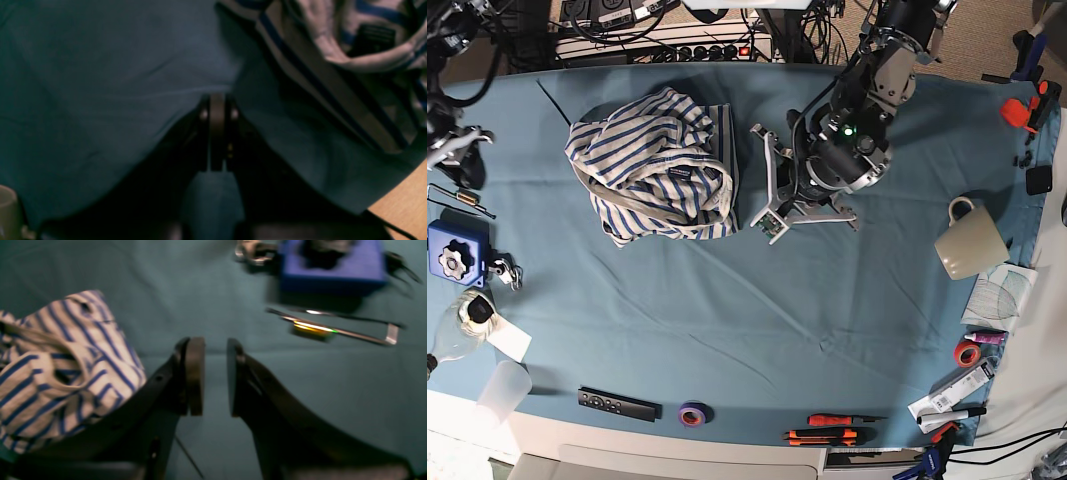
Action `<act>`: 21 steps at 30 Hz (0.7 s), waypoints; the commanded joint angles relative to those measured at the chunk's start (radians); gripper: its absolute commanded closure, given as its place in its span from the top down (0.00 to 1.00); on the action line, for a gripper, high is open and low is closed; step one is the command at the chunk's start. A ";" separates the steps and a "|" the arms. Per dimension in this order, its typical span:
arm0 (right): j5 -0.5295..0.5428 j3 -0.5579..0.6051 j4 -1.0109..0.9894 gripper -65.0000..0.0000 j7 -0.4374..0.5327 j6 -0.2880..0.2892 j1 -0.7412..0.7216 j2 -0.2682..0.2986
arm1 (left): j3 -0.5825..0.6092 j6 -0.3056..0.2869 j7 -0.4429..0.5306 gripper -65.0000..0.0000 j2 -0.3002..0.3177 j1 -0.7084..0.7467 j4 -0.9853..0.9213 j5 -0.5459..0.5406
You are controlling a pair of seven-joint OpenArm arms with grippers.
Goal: Fold the T-shirt properly
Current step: 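Tuck the bundle's edge with the right gripper while the left gripper withdraws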
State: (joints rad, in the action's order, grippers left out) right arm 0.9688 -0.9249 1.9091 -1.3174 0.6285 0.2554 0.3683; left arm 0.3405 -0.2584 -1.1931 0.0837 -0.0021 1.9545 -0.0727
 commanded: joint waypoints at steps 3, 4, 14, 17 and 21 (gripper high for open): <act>-0.009 0.060 0.013 0.19 0.072 0.003 -0.013 0.025 | -0.038 0.004 0.014 0.00 -0.002 -0.012 0.023 -0.003; -0.031 0.085 0.013 0.19 0.075 0.003 -0.023 0.025 | -0.054 0.003 0.014 0.00 -0.002 -0.012 0.023 -0.003; -0.245 0.401 -0.015 0.19 0.158 0.002 -0.076 0.025 | -0.196 -0.005 0.011 0.00 0.000 -0.011 0.023 -0.115; -0.243 0.467 -0.064 0.19 0.150 -0.003 -0.076 0.025 | -0.204 -0.016 0.011 0.00 0.000 -0.011 0.023 -0.123; -0.190 0.523 -0.083 0.19 0.077 -0.001 -0.076 0.025 | -0.204 -0.016 0.014 0.00 0.000 -0.012 0.023 -0.123</act>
State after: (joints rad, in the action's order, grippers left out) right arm 0.7658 -0.3969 1.8118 -1.2663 0.6250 0.1913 0.3721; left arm 0.1379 -0.2703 -1.1965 0.0860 -0.0002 1.9579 -0.1886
